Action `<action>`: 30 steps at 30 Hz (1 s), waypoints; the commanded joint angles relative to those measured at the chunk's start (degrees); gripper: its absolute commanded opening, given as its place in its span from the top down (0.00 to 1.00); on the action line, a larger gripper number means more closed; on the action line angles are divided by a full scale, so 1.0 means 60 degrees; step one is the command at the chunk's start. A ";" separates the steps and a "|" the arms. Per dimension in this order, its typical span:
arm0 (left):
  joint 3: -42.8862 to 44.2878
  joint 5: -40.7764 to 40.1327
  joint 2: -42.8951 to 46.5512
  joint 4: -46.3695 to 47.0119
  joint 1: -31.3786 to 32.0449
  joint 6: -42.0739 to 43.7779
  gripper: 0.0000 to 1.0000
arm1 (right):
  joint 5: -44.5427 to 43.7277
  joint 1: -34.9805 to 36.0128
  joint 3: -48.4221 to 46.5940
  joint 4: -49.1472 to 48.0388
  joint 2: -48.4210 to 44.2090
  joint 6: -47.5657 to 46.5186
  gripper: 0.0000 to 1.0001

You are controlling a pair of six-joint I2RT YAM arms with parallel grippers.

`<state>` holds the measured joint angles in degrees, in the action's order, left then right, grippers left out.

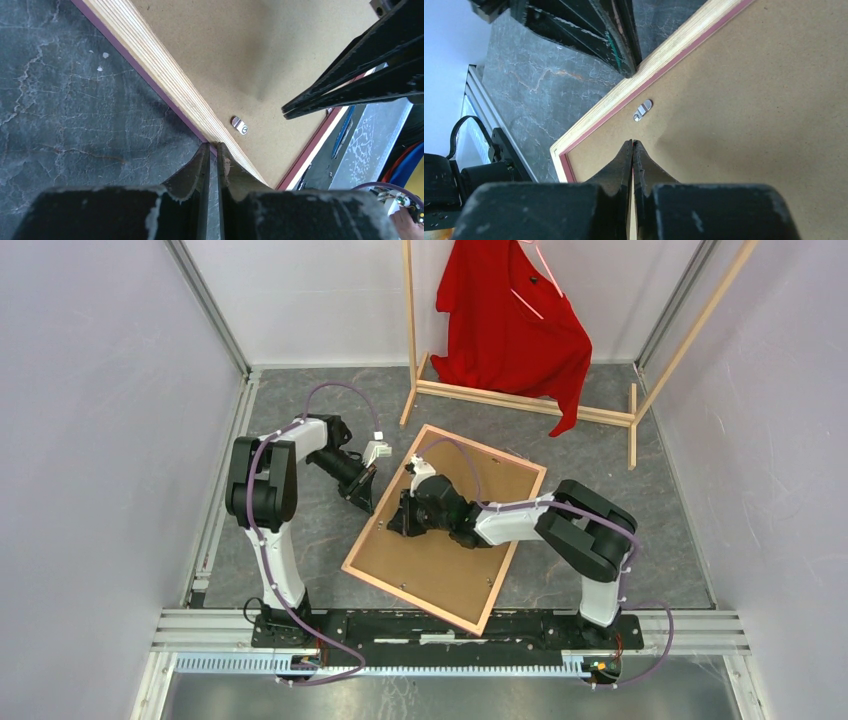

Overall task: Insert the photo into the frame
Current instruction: Install the photo frame at the center of the board.

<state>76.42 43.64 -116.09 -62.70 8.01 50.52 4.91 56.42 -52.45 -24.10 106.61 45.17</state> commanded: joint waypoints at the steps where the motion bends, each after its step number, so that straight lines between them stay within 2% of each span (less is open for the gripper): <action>1: -0.0275 -0.0247 -0.0050 0.0353 0.0115 -0.0209 0.85 | -0.0056 0.0066 -0.0421 -0.0550 0.0398 0.0213 0.97; 3: -0.0295 -0.0303 -0.0026 0.0409 0.0129 -0.0243 0.85 | -0.0067 0.0059 -0.0469 -0.0583 0.0521 0.0220 1.00; 30: -0.0711 -0.0652 0.0269 0.0701 0.0130 -0.0332 0.86 | 0.0010 0.0055 -0.0956 -0.0422 0.1397 0.0352 1.00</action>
<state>73.76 44.05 -114.63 -60.80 8.12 49.17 5.10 56.51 -56.31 -26.06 113.43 47.29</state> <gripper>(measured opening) 0.141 0.006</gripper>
